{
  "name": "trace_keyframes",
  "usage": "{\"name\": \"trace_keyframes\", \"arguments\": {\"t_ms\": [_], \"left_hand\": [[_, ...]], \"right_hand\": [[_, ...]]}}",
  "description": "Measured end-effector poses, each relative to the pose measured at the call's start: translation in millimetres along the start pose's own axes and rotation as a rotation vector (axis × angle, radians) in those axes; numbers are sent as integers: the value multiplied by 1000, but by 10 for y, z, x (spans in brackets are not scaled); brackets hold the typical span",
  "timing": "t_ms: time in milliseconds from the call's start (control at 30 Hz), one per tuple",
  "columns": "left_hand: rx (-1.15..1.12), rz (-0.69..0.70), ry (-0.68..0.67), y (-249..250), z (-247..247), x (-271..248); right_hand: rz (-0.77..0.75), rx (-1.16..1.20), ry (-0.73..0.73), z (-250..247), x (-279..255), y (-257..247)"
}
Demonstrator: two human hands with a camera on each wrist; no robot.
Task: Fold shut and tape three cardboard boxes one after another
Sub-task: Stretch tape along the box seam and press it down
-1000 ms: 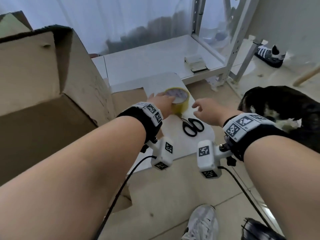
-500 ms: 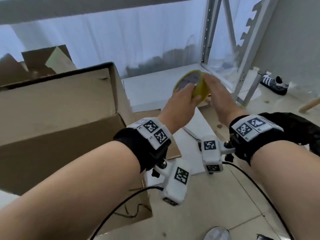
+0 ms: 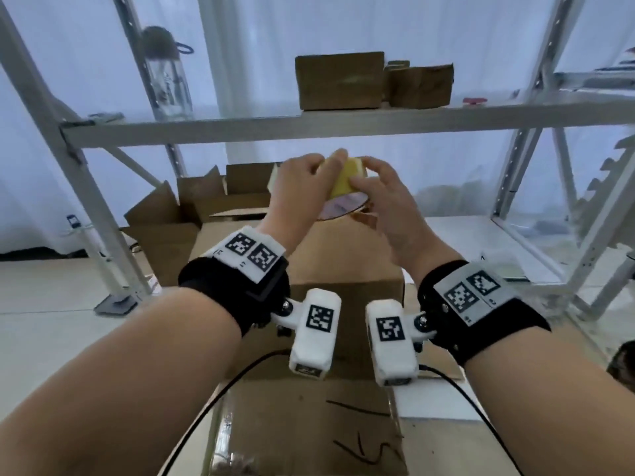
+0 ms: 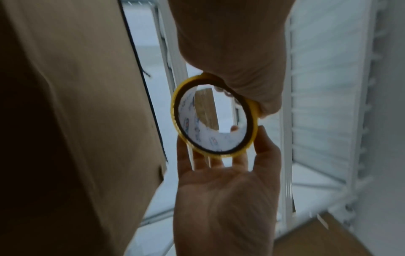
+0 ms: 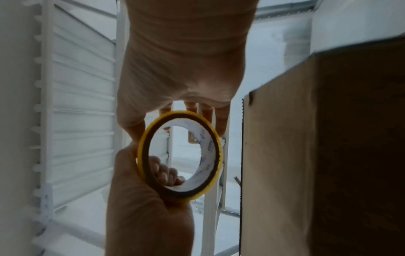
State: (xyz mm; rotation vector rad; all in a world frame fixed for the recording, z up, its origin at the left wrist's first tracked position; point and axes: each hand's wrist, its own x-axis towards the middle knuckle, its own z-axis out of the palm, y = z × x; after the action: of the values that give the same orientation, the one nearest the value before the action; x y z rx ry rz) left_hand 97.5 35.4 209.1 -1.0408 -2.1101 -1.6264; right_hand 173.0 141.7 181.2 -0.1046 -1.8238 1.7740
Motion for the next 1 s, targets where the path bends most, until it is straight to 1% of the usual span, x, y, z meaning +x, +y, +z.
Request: {"name": "trace_keyframes", "arguments": {"t_ms": [67, 133, 233, 333, 367, 433, 467, 533, 600, 867, 1000], "left_hand": [[-120, -60, -55, -95, -116, -94], [-250, -109, -86, -270, -312, -128], [-326, -170, -119, -513, -550, -119], [-426, -252, -119, -614, -701, -79], [-470, -281, -118, -632, -742, -69], [-502, -293, -131, -653, -807, -42], [-467, -275, -146, -665, -833, -34], [-323, -205, -182, -675, -879, -29], [-211, -145, -214, -659, -916, -24], [-78, -71, -262, -684, -837, -38], [16, -25, -273, -681, -752, -41]], "right_hand": [[-19, -68, -7, 43, -28, -3], [-12, -84, -83, 195, 43, 11], [-8, -111, -238, 334, 105, 57], [75, 47, -353, 373, 156, 97], [81, 82, -366, 391, 180, 108], [52, 65, -377, 448, 239, 117], [35, 21, -380, 479, 257, 117], [-11, -126, -390, 533, 261, 126], [-29, -196, -398, 553, 248, 148], [-4, -296, -386, 571, 203, 185], [1, -356, -352, 573, 168, 185]]}}
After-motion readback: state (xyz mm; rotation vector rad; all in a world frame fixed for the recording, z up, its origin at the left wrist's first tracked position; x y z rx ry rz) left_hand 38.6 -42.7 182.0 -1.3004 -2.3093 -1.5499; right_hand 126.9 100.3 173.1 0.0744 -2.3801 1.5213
